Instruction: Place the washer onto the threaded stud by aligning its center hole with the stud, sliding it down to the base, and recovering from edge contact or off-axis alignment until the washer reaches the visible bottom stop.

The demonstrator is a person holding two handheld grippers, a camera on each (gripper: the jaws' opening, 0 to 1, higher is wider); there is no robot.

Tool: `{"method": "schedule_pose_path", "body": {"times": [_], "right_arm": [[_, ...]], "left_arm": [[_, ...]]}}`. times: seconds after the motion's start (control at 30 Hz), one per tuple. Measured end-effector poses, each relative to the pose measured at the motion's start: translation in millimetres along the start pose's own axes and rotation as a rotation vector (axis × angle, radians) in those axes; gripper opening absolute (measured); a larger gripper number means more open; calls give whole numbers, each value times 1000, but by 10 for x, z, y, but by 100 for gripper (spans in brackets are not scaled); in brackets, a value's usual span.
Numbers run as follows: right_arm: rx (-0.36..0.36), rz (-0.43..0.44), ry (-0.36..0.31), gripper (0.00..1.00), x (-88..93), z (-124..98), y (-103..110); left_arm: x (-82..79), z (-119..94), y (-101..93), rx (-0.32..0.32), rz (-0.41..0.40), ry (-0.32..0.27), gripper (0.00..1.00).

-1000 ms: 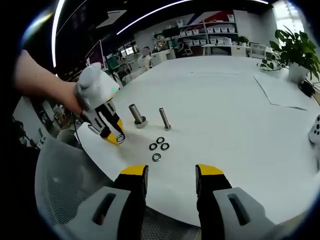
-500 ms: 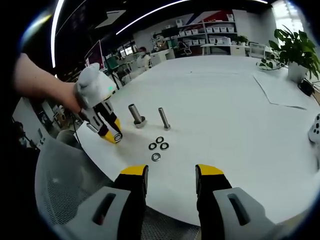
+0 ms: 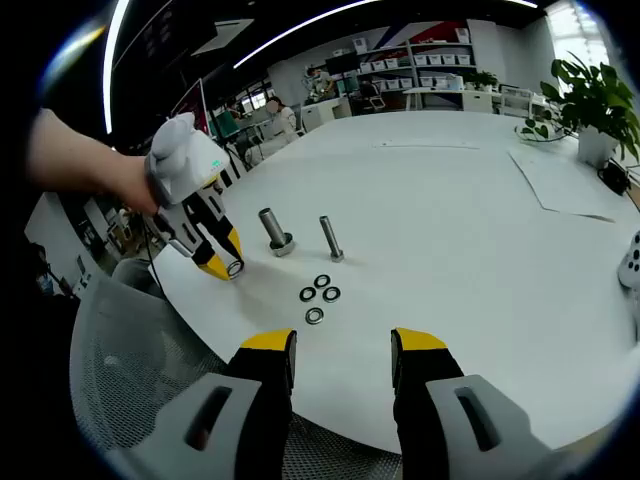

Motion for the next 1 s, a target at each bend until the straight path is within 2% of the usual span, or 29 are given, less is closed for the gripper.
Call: {"method": "schedule_pose_path", "body": {"times": [0.4, 1.0], "right_arm": [[-3, -7, 1, 41, -13, 4, 8], [-9, -13, 4, 41, 9, -13, 19]], "left_arm": [[-98, -183, -4, 1, 19, -20, 18], [-192, -375, 30, 3, 7, -37, 18]]}}
Point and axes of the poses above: the point that each gripper's makers call its tool centre point, and the gripper's own axes: z roughly forward along the fingers, y roughly to its left, x roughly out of its underside, the point moved 5 cm from there along -z, roughly backward along the fingers, and after that the axes turned 13 degrees about x, right-handed, at the moved point
